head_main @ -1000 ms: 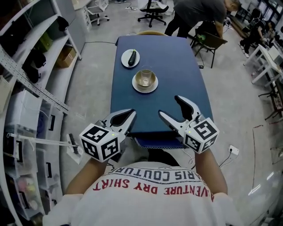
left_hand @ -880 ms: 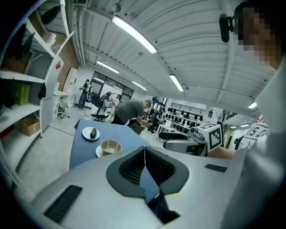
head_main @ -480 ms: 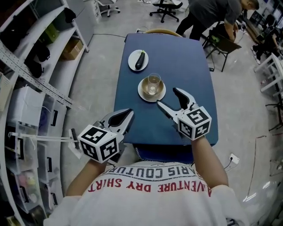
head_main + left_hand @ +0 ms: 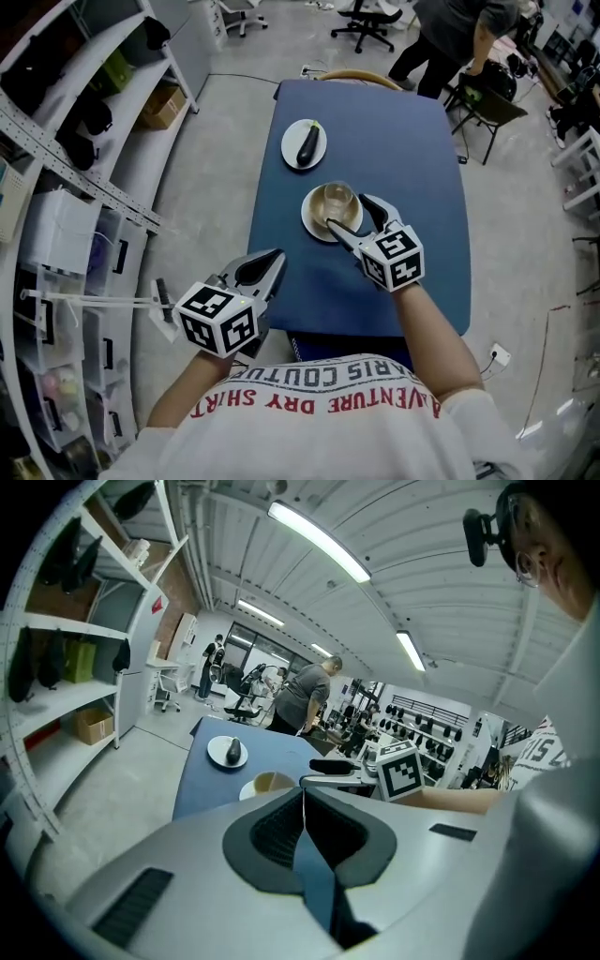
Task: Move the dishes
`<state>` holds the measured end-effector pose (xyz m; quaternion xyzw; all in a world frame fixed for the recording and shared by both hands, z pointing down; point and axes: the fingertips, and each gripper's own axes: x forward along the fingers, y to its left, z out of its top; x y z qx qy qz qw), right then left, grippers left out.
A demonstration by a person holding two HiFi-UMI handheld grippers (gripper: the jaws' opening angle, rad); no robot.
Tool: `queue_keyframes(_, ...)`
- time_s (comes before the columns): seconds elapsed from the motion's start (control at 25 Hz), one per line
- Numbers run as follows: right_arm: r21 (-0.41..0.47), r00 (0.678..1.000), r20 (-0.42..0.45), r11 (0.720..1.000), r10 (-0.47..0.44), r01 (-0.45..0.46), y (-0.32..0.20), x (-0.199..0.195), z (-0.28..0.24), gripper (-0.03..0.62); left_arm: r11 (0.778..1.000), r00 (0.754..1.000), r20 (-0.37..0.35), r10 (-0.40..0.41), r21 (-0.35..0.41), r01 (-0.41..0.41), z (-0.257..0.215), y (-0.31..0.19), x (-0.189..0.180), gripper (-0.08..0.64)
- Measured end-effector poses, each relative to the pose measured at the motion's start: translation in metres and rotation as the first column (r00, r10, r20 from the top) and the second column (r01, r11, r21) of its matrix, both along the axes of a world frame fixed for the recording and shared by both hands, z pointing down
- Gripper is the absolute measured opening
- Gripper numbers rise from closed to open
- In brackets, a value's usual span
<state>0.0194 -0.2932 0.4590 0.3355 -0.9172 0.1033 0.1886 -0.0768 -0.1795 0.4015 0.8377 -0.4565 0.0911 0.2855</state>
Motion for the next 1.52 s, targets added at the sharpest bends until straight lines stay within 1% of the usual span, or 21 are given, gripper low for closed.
queue_keyframes(0.12, 0.001, 1.000, -0.009, 1.000, 0.005, -0.005, -0.013, -0.008, 0.010, 0.337, 1.000, 1.000, -0.004, -0.018, -0.019, 0.018, 0.009, -0.004, -0.004, 0.029)
queue_keyframes(0.28, 0.008, 1.000, -0.013, 1.000, -0.005, 0.005, -0.026, -0.019, 0.020, 0.337, 0.998, 0.999, 0.010, -0.043, -0.046, 0.043, 0.022, -0.007, -0.013, 0.029)
queue_keyframes(0.56, 0.017, 0.999, -0.021, 0.999, -0.033, 0.034, -0.034, -0.031, 0.029, 0.336, 0.994, 0.996, 0.001, -0.087, -0.070, 0.087, 0.035, -0.012, -0.017, 0.029)
queue_keyframes(0.64, 0.022, 0.999, -0.026, 0.999, -0.033, 0.033, -0.035, -0.032, 0.030, 0.332, 0.993, 0.996, 0.003, -0.090, -0.073, 0.090, 0.036, -0.012, -0.017, 0.029)
queue_keyframes(0.68, 0.024, 0.999, -0.026, 0.999, -0.030, 0.031, -0.036, -0.031, 0.030, 0.318, 0.993, 0.996, 0.003, -0.091, -0.076, 0.091, 0.037, -0.013, -0.017, 0.029)
queue_keyframes(0.72, 0.025, 0.999, -0.026, 0.999, -0.028, 0.028, -0.037, -0.030, 0.030, 0.289, 0.993, 0.996, 0.002, -0.091, -0.080, 0.091, 0.039, -0.013, -0.017, 0.029)
queue_keyframes(1.0, 0.027, 0.999, -0.031, 0.999, -0.042, 0.042, -0.039, -0.031, 0.031, 0.285, 0.991, 0.995, 0.003, -0.099, -0.095, 0.098, 0.044, -0.014, -0.016, 0.029)
queue_keyframes(1.52, 0.015, 0.998, -0.045, 0.998, -0.053, 0.054, -0.038, -0.032, 0.026, 0.285, 0.991, 0.996, 0.009, -0.094, -0.095, 0.095, 0.041, -0.012, -0.017, 0.029)
